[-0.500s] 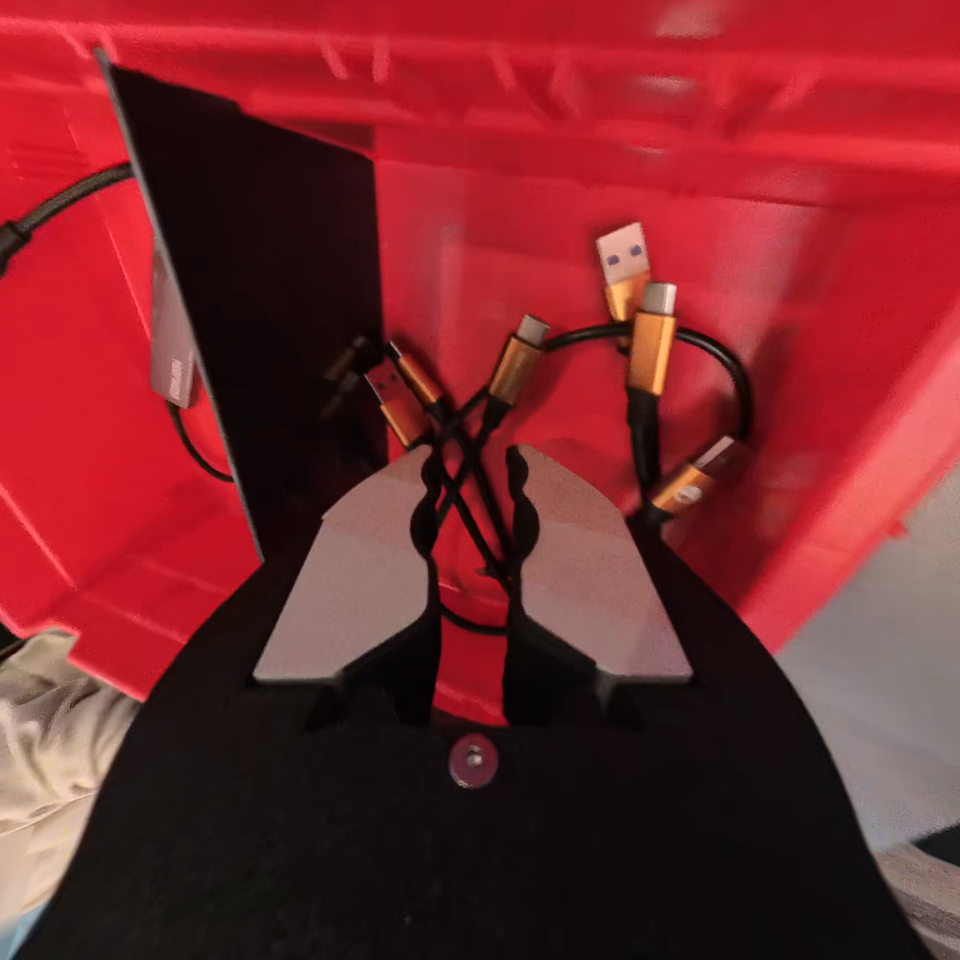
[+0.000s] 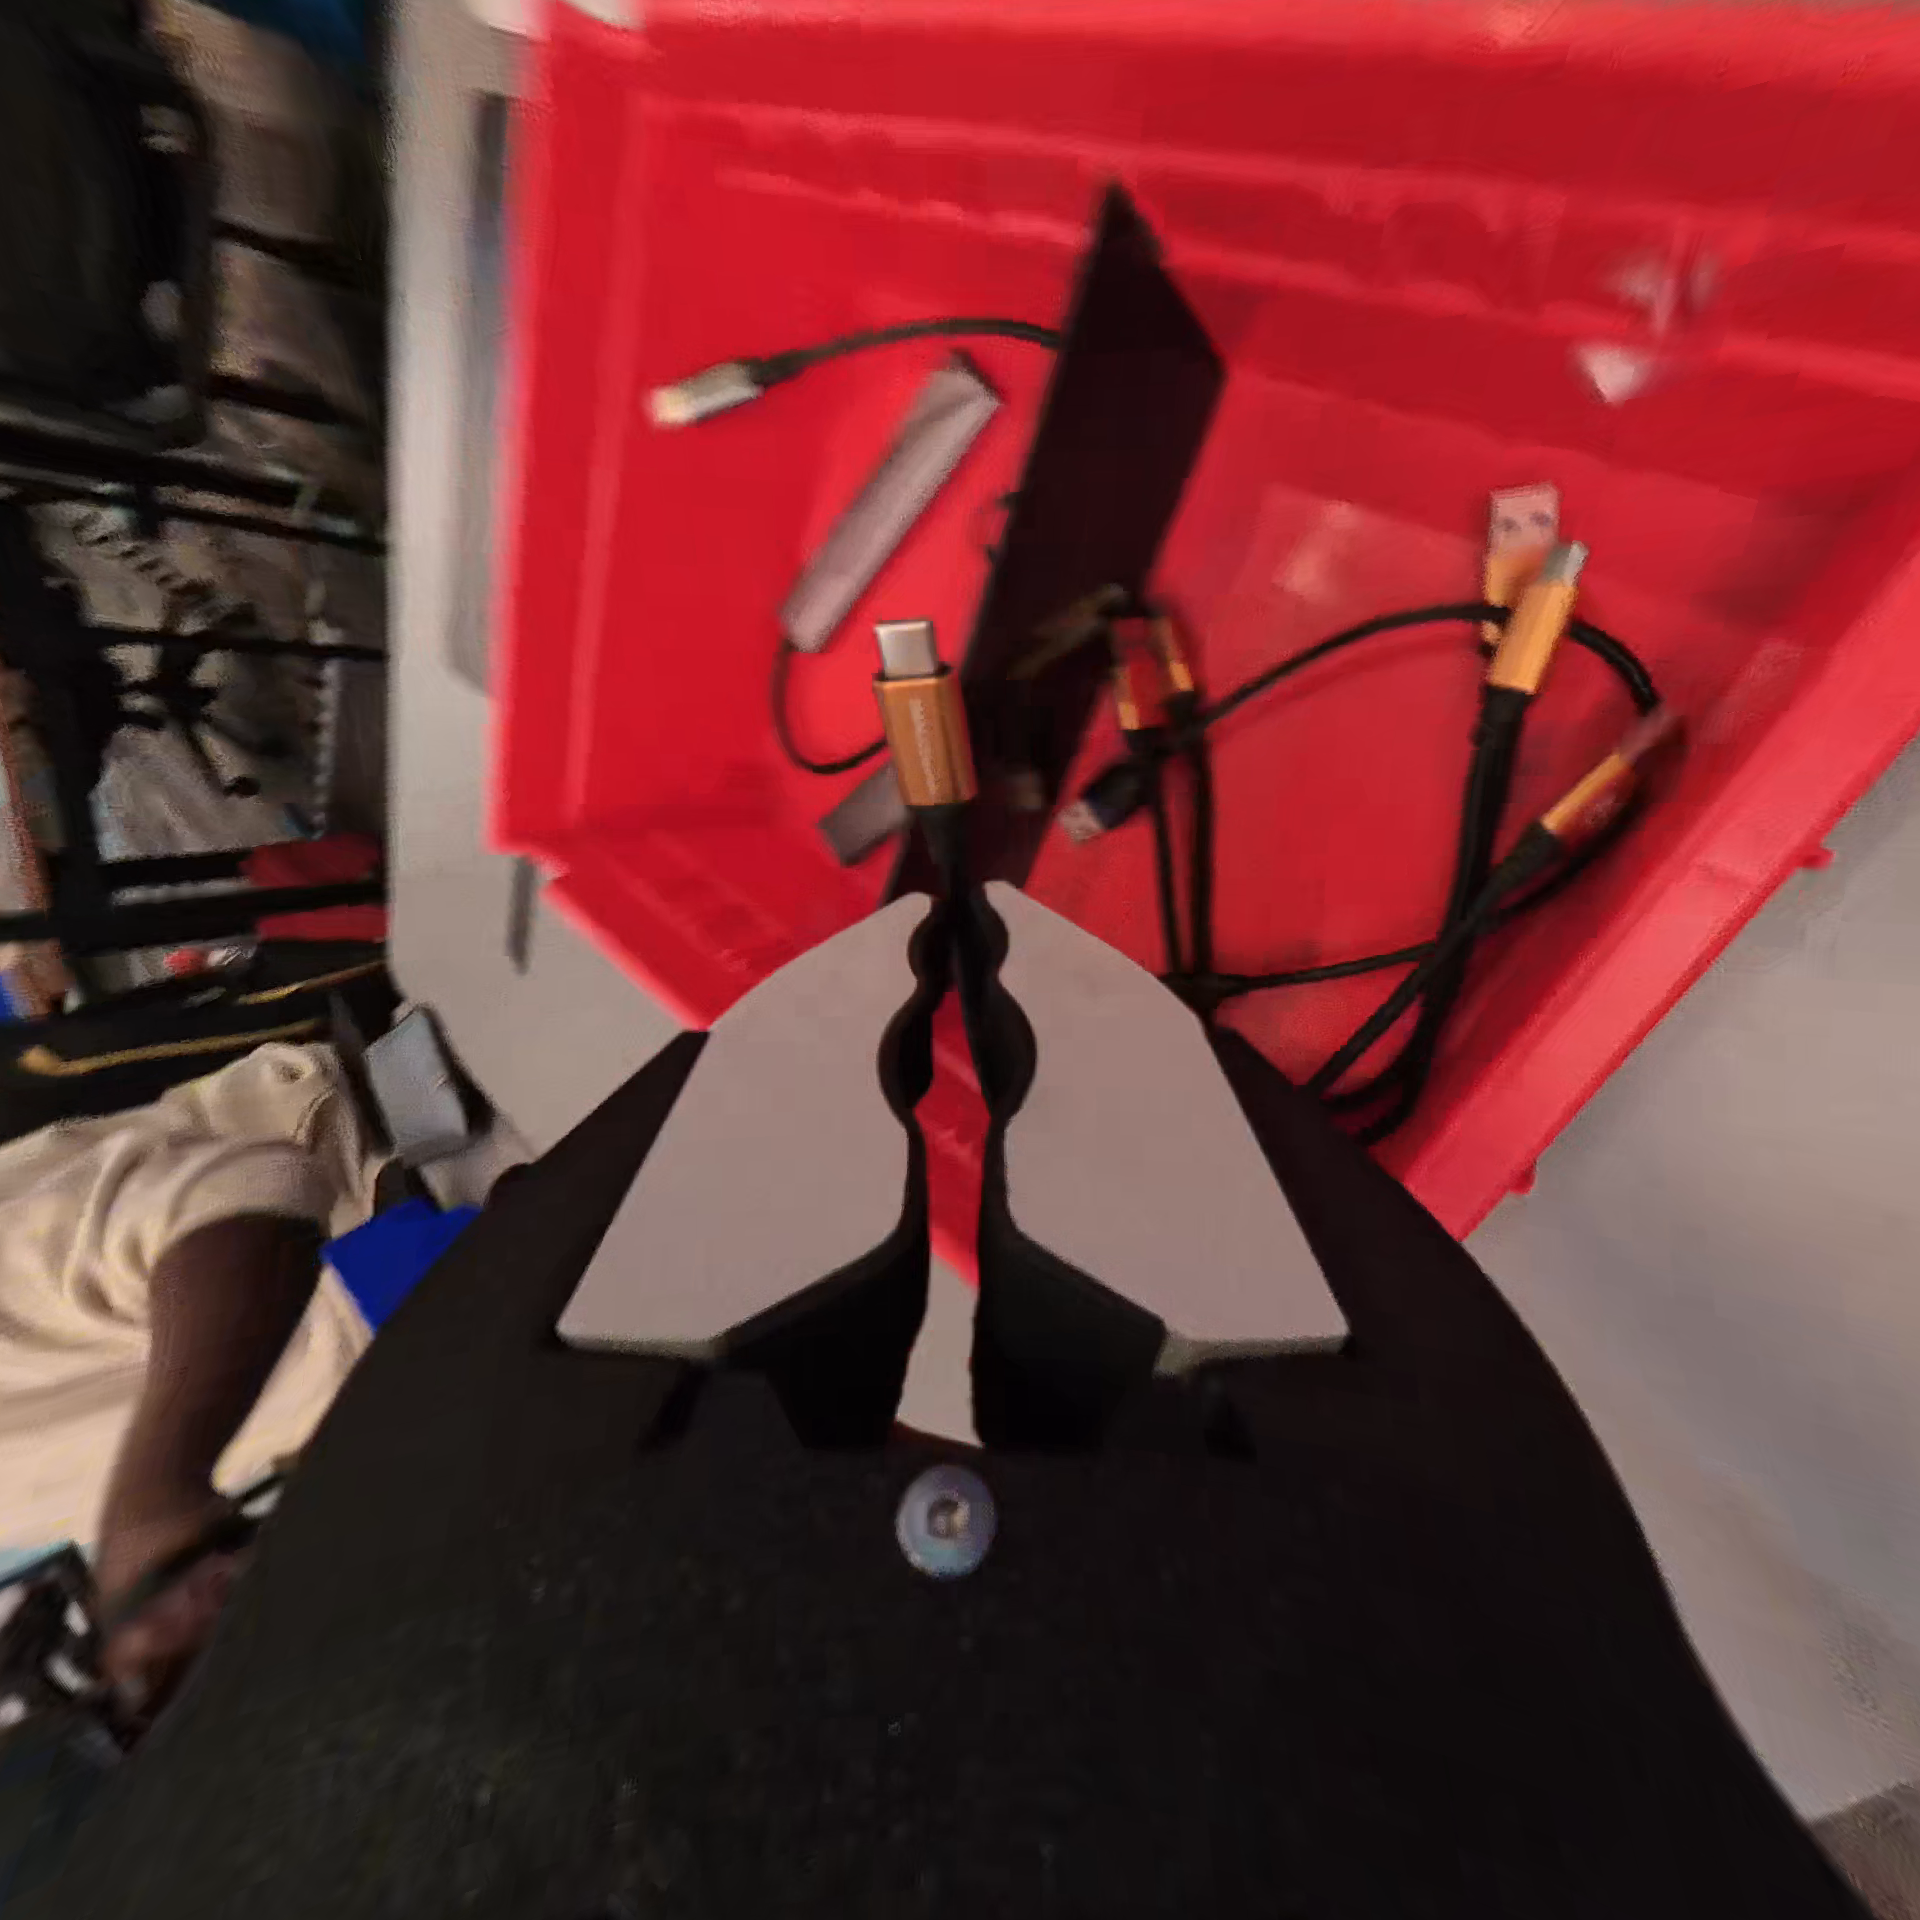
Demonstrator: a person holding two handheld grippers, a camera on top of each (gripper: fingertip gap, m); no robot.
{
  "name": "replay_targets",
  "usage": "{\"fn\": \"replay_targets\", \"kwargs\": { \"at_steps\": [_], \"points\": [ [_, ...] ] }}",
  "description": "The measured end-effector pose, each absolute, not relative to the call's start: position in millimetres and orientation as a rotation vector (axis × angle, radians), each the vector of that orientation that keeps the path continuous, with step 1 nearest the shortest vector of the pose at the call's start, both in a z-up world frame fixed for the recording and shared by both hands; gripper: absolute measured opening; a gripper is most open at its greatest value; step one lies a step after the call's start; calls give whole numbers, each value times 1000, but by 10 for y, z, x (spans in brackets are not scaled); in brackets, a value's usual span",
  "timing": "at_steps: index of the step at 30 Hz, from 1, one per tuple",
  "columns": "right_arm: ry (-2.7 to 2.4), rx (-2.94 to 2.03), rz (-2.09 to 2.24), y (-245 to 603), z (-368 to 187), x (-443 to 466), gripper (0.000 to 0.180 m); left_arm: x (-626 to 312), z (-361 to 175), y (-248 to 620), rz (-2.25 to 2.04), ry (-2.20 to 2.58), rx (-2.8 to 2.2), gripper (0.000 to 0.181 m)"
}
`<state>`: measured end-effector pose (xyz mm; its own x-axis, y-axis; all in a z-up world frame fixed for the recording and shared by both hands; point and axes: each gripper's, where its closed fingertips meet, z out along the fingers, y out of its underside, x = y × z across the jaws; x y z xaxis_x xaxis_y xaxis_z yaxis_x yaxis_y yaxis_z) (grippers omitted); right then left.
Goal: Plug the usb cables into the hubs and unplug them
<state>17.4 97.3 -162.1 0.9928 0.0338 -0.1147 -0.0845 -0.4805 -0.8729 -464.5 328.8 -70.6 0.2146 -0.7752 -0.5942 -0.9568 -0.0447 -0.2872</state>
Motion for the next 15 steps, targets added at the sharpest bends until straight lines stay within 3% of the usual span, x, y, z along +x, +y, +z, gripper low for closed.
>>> {"fn": "replay_targets", "kwargs": {
  "at_steps": [9,12,15],
  "points": [
    [-12,-2042,113,987,-1559,101,16,-4310,1328,2744,166,1072,-1556,3],
    [-11,-2035,117,1000,-1542,93,16,-3817,1519,2394,-50,1062,-1522,3],
    [-22,-2033,111,1012,-1529,78,16,-3245,1319,2215,-220,1088,-1565,3]
  ]
}}
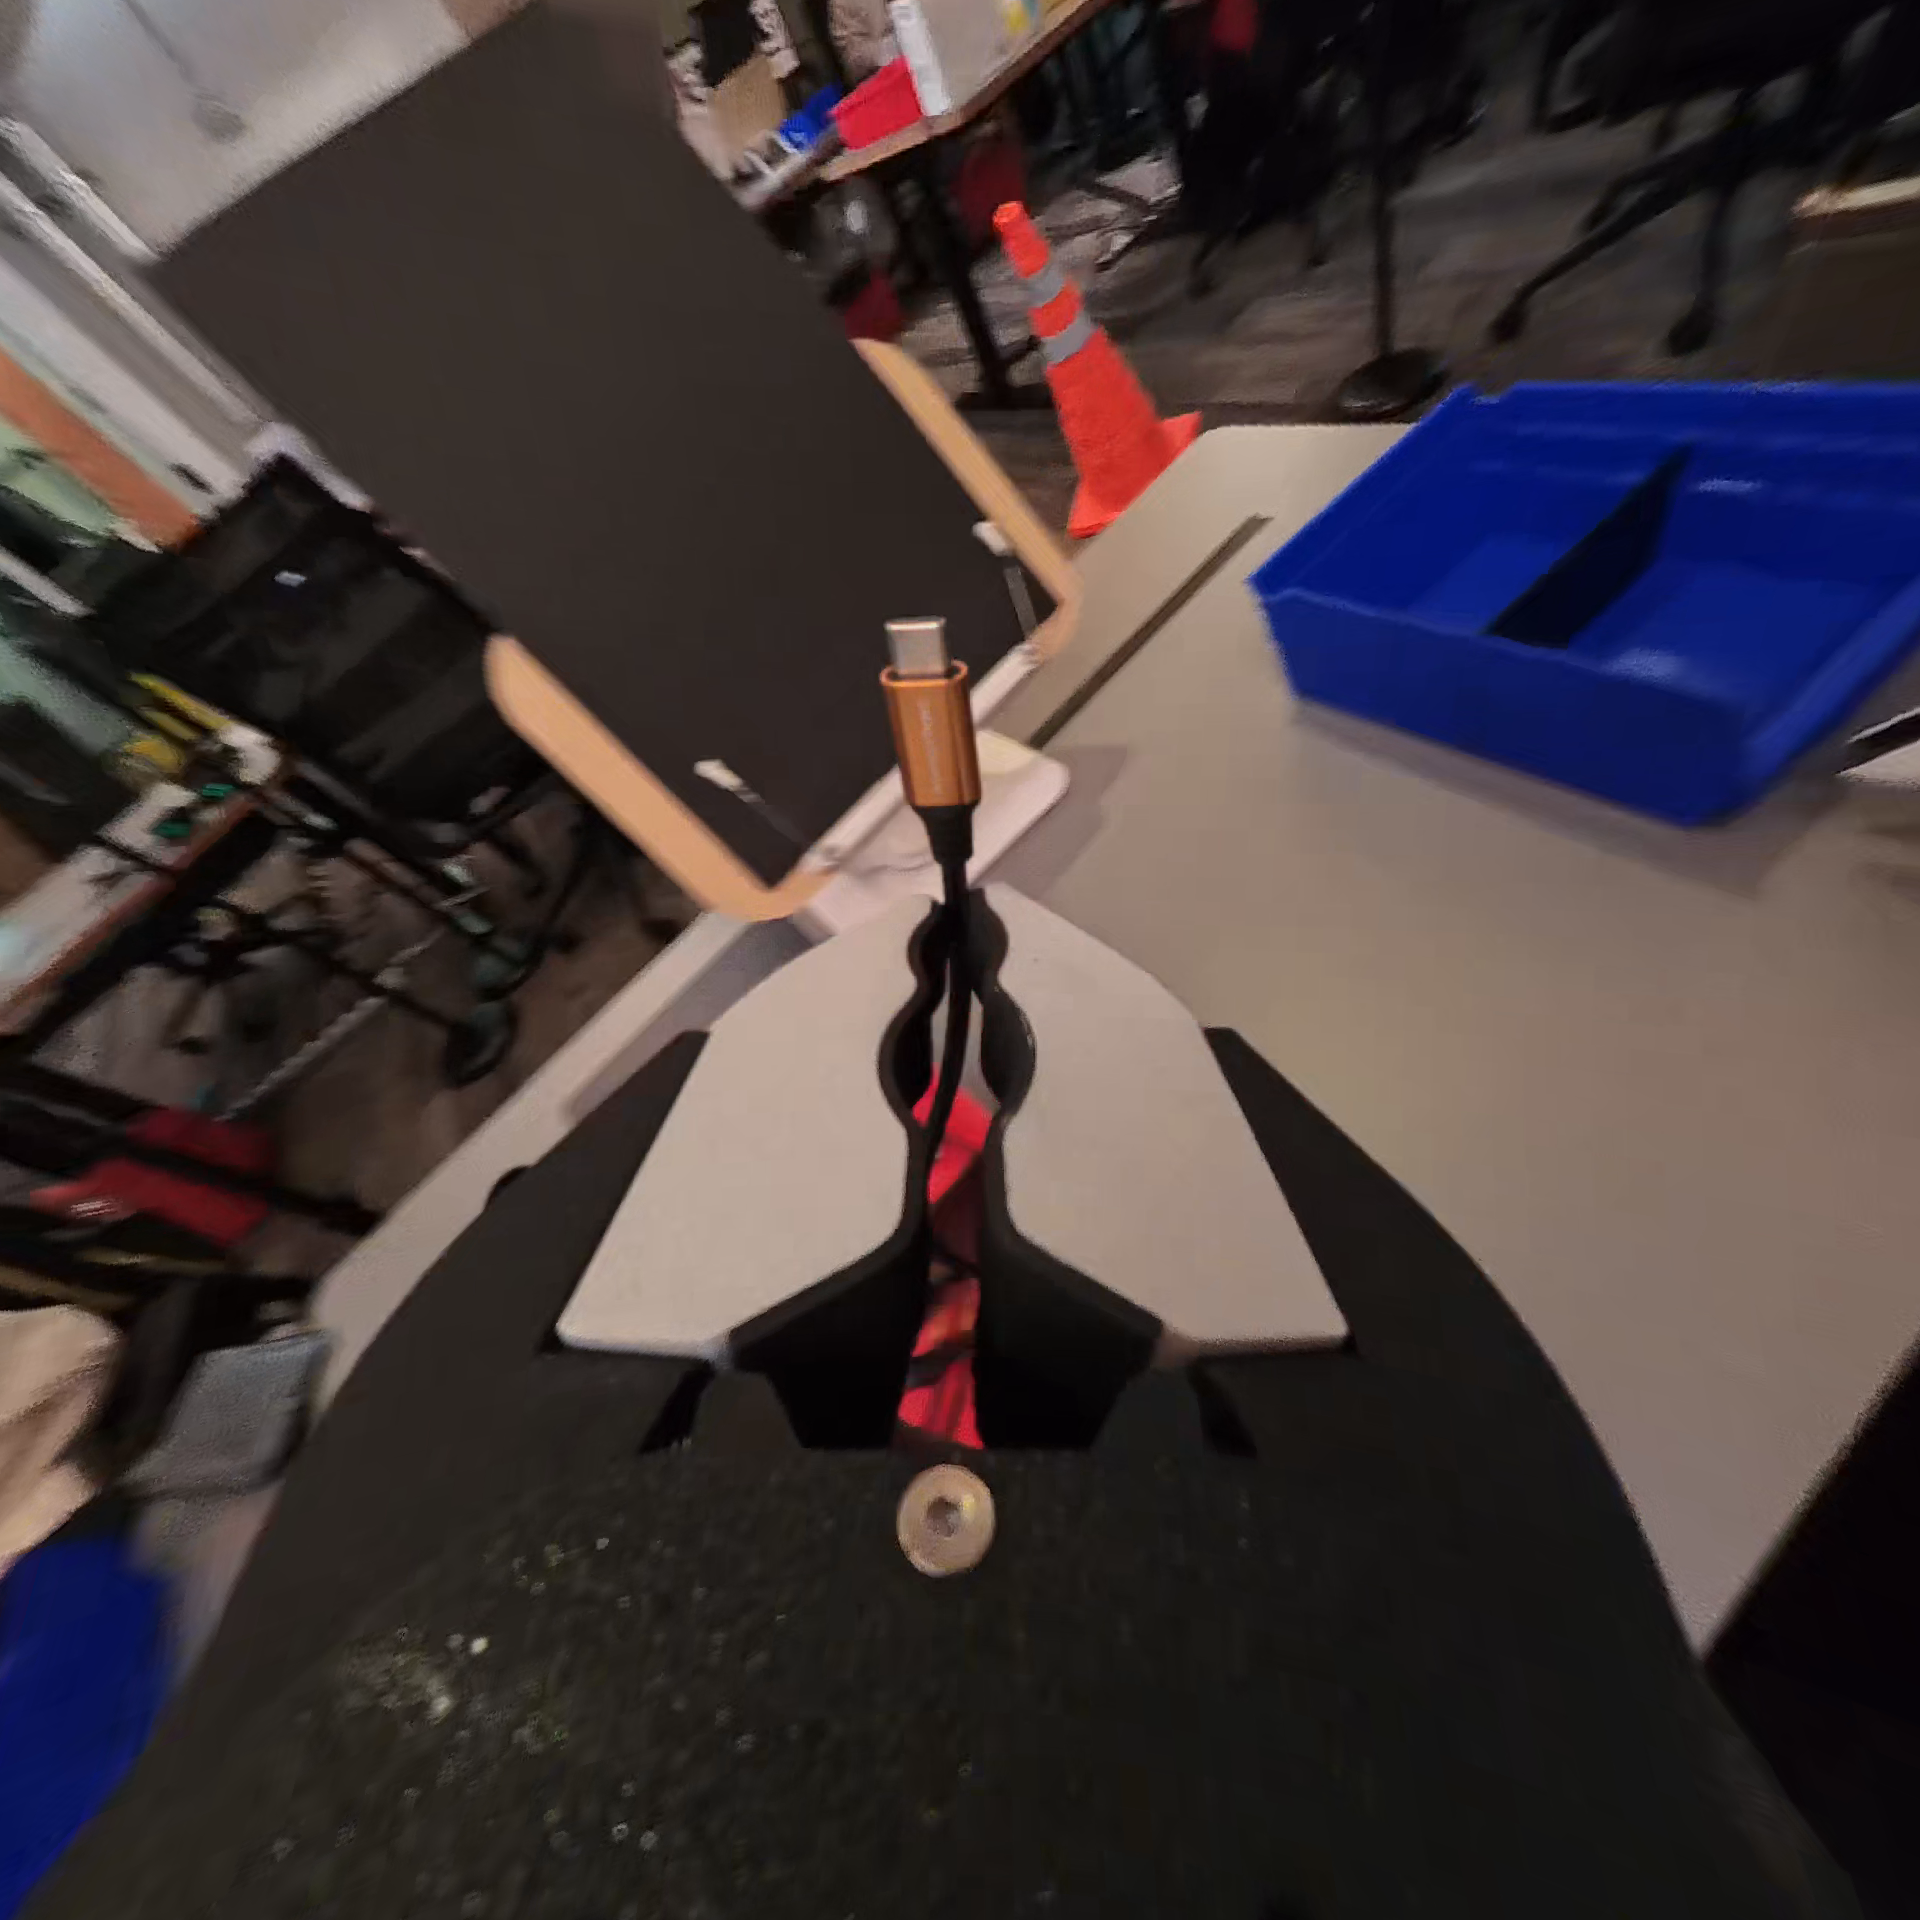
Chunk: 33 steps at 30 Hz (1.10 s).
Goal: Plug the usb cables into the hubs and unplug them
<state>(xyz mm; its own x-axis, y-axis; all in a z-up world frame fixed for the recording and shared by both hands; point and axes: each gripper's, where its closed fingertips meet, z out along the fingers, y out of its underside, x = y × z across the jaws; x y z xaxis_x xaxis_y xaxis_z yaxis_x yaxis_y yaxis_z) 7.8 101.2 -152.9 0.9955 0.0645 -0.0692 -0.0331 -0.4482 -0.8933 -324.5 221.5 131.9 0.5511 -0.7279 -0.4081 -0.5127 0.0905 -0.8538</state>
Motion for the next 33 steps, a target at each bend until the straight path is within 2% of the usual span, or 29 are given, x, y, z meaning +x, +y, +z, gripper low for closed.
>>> {"fn": "replay_targets", "kwargs": {
  "at_steps": [3,10,14,17,19,21,26,30,33],
  "points": [
    [-40,-2029,106,1017,-1519,50,16,-2713,798,2256,-326,1089,-1687,3],
    [-75,-2028,69,989,-1526,63,16,-2104,-948,2493,-400,1027,-2112,3],
    [-70,-2034,82,939,-1543,81,16,-1994,-1479,2271,-428,1087,-2203,4],
    [-69,-2041,79,900,-1558,103,16,-2017,-1557,2134,-425,1133,-2213,7],
    [-70,-2046,62,862,-1567,134,16,-2081,-1427,2061,-479,1125,-2172,23],
    [-69,-2046,43,815,-1565,170,16,-2194,-1190,1956,-570,1133,-2090,27],
    [-47,-2052,36,745,-1583,237,16,-3191,-725,2322,-378,1174,-1978,18],
    [-46,-2062,52,752,-1609,211,16,-4284,-1224,3018,68,1302,-2291,24],
    [-64,-2071,32,773,-1629,192,16,-4533,-1578,3218,163,1427,-2409,26]
  ]
}}
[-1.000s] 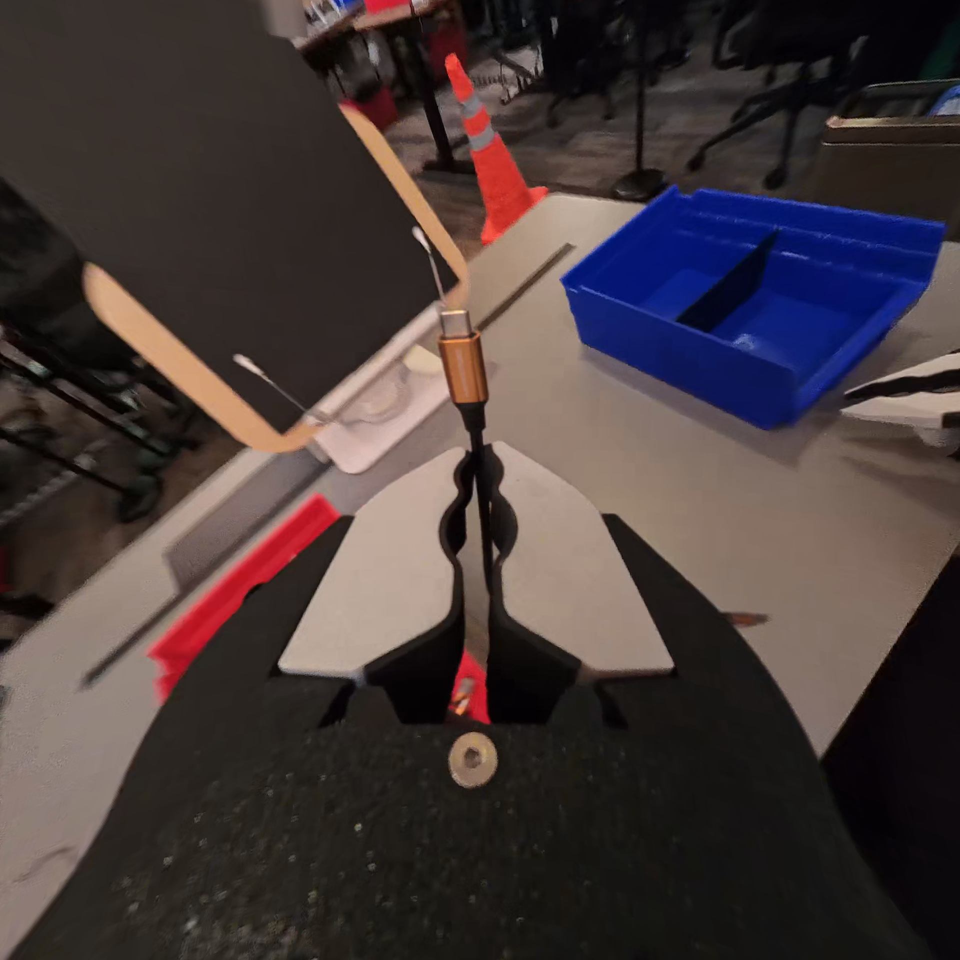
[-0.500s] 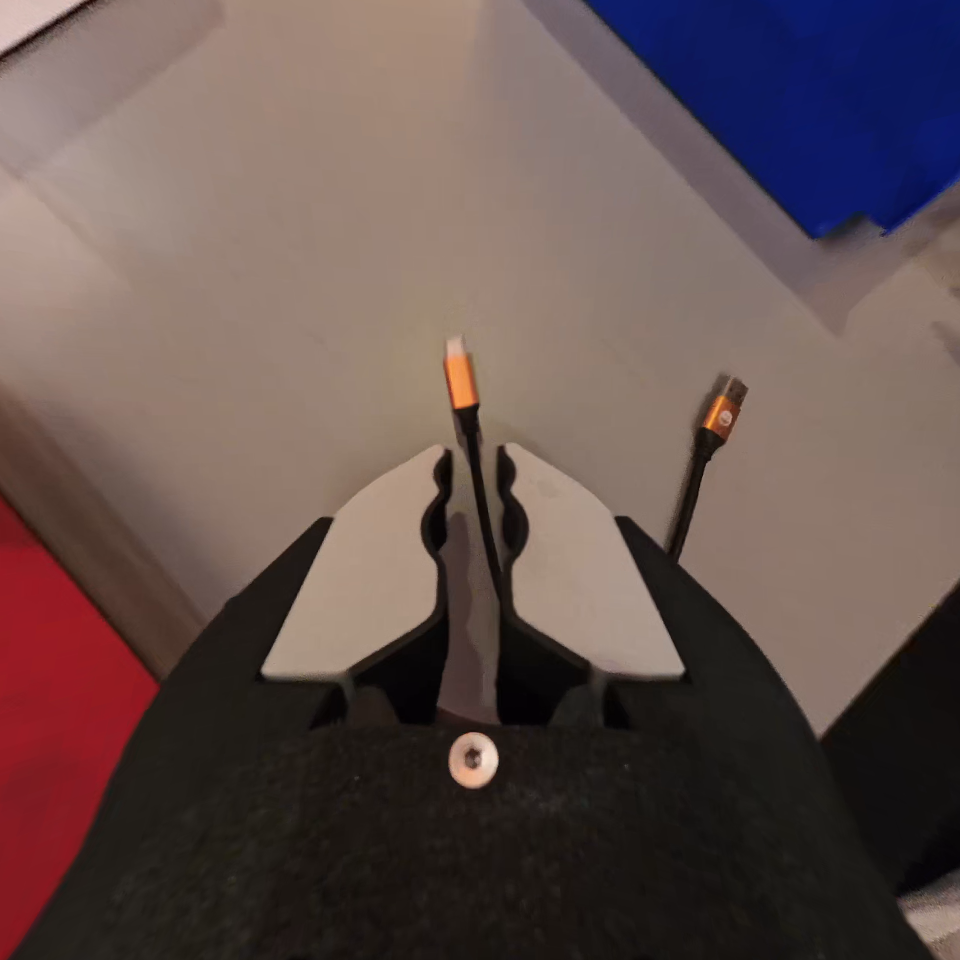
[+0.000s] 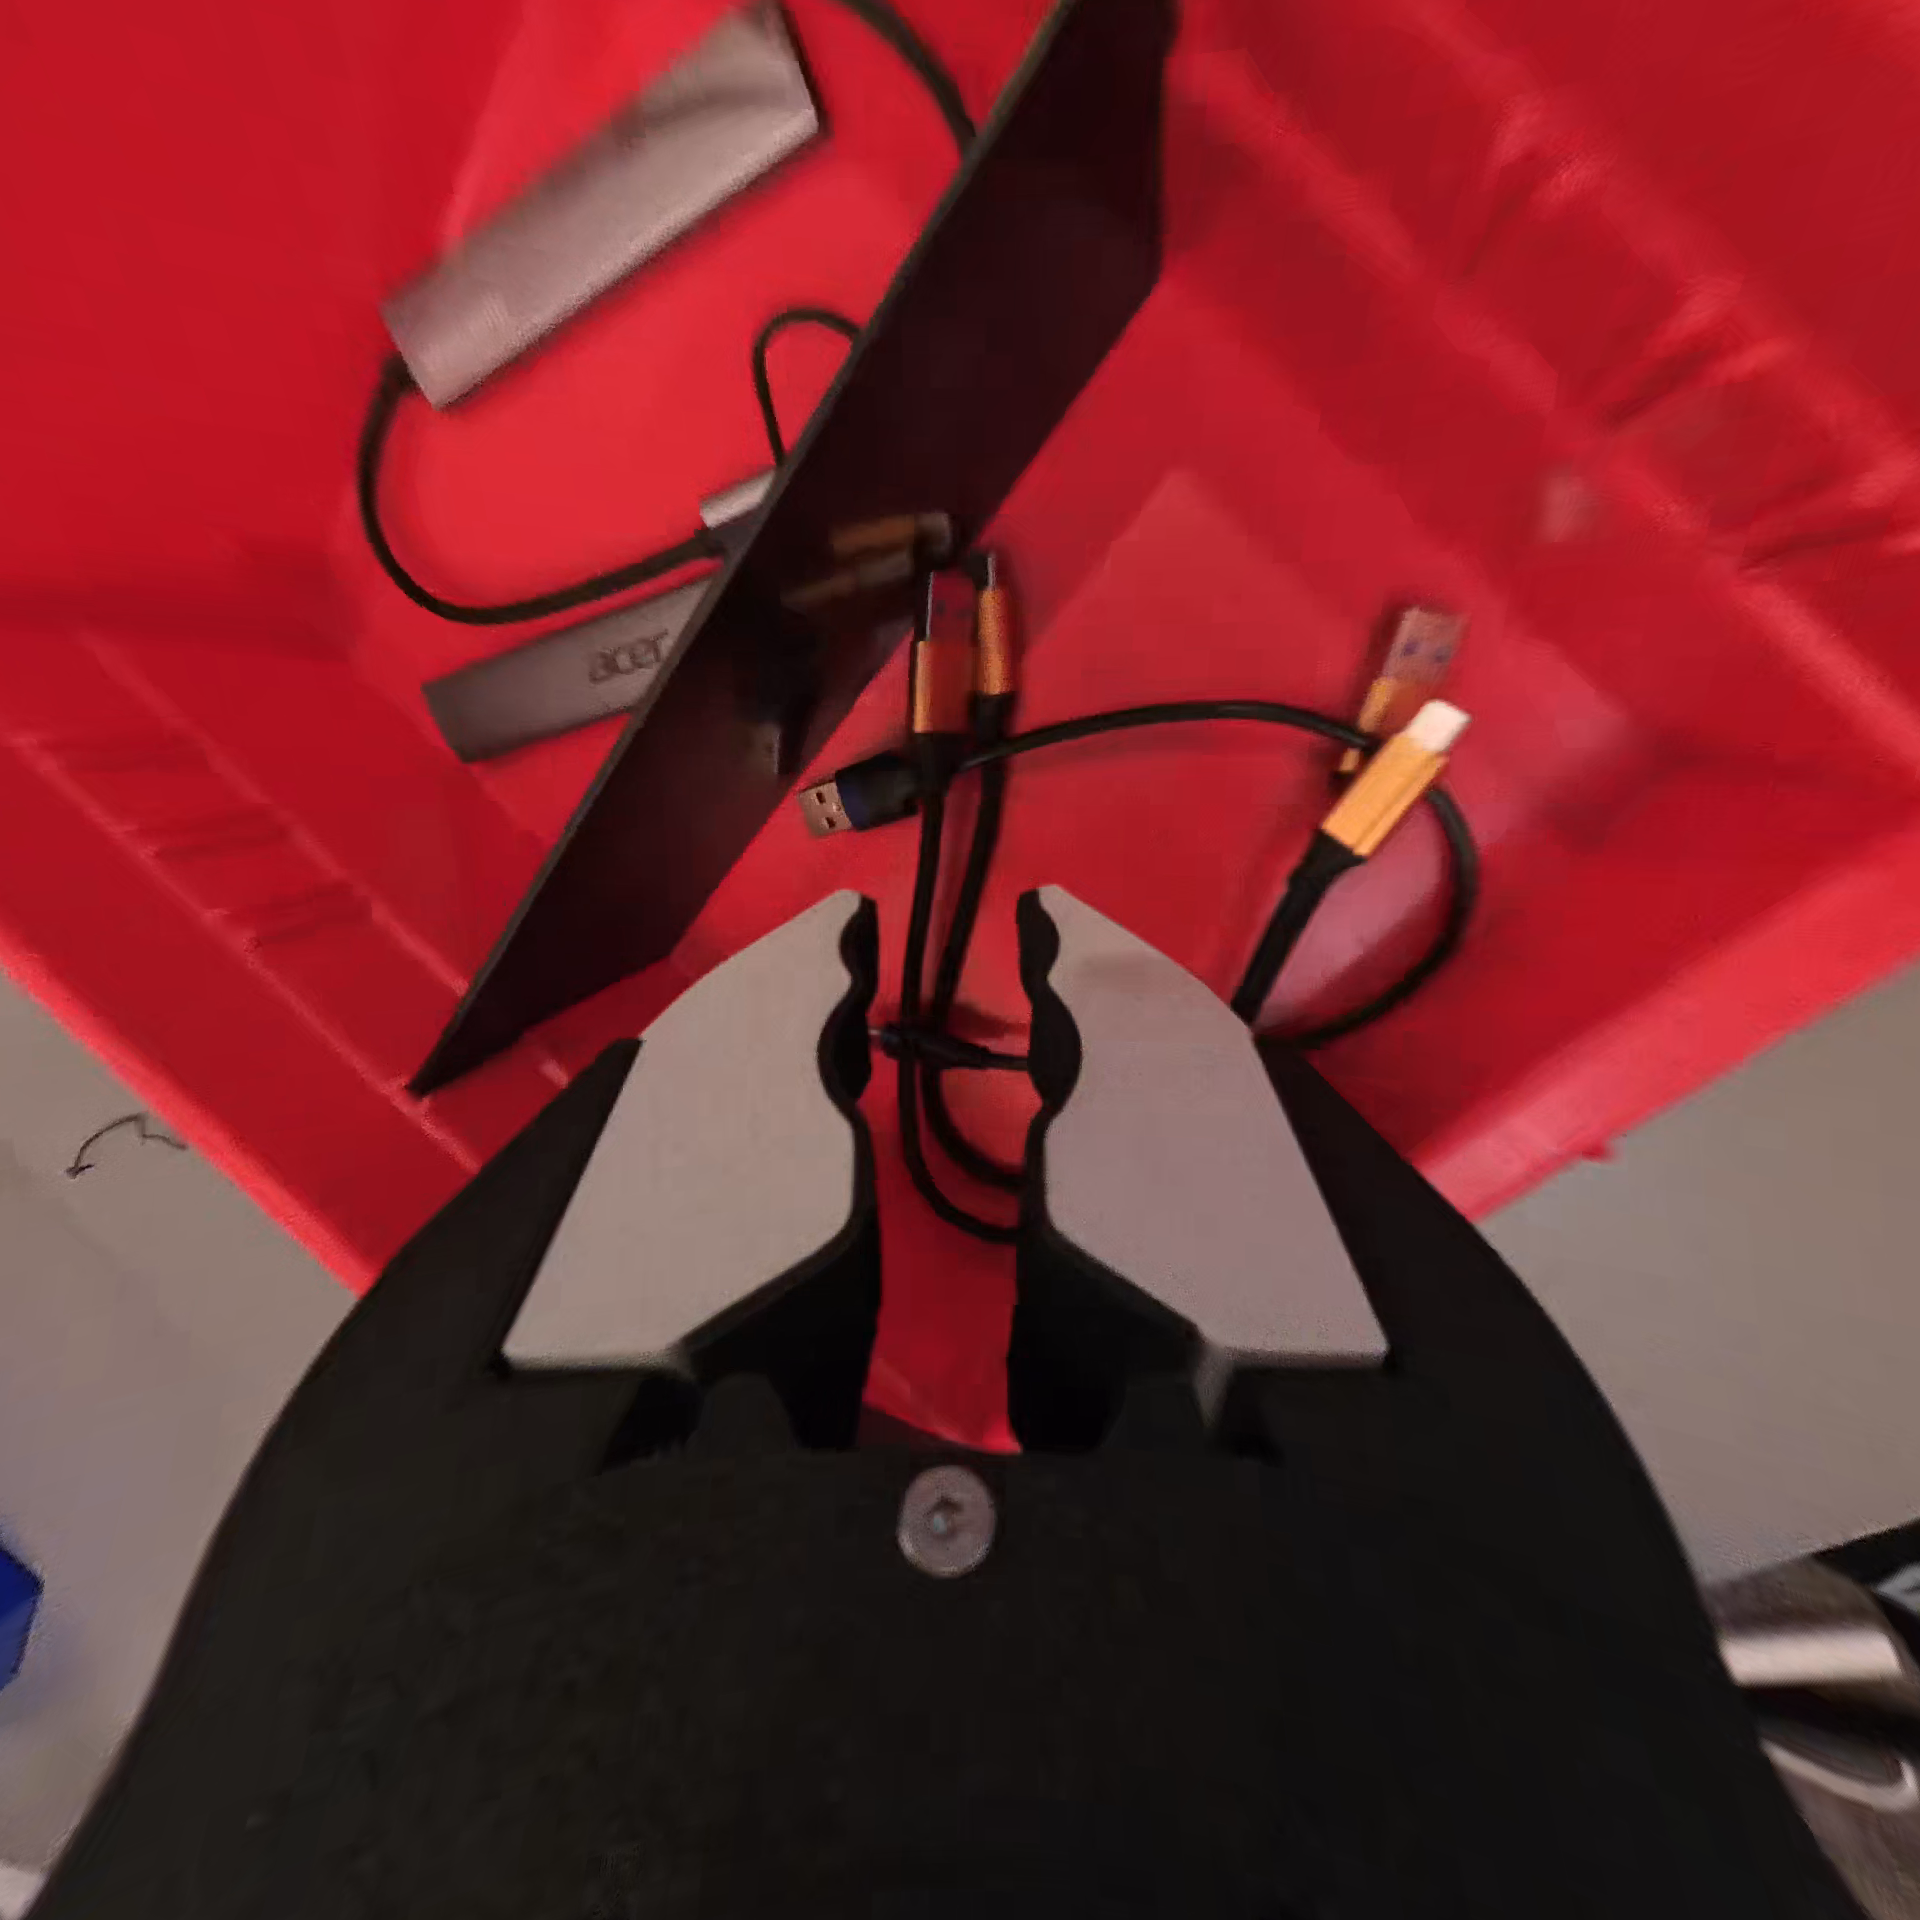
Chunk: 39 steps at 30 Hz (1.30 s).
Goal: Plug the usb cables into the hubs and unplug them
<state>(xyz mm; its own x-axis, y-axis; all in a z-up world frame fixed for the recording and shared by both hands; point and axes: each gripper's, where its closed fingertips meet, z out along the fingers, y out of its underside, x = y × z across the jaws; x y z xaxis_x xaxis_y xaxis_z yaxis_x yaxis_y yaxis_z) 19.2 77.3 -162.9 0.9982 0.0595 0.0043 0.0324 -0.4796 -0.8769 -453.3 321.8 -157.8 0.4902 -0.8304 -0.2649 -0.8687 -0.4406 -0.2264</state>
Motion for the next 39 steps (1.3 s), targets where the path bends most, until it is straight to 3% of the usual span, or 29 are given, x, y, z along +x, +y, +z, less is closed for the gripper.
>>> {"fn": "replay_targets", "kwargs": {
  "at_steps": [4,6,11,17,22,26,29,32,39],
  "points": [
    [-71,-2073,15,795,-1627,186,16,-4589,-1869,3315,278,1539,-2438,26],
    [-72,-2078,13,805,-1641,186,16,-4640,-1936,3334,341,1548,-2447,5],
    [-77,-2086,-12,808,-1663,228,16,-4655,-1700,3300,310,1466,-2367,4],
    [-66,-2083,7,812,-1658,233,16,-4726,-848,3242,244,1268,-2215,3],
    [-74,-2079,7,825,-1646,211,16,-4701,394,3175,238,1000,-1957,3],
    [-84,-2079,12,843,-1645,183,16,-4198,1212,2773,-82,909,-1736,3],
    [-92,-2081,20,853,-1651,158,16,-3726,1443,2457,-291,917,-1631,4],
    [-102,-2081,22,858,-1654,138,16,-3179,1206,2252,-468,958,-1644,4],
    [-107,-2079,29,849,-1652,126,16,-2173,-619,2166,-550,982,-1972,4]
  ]
}}
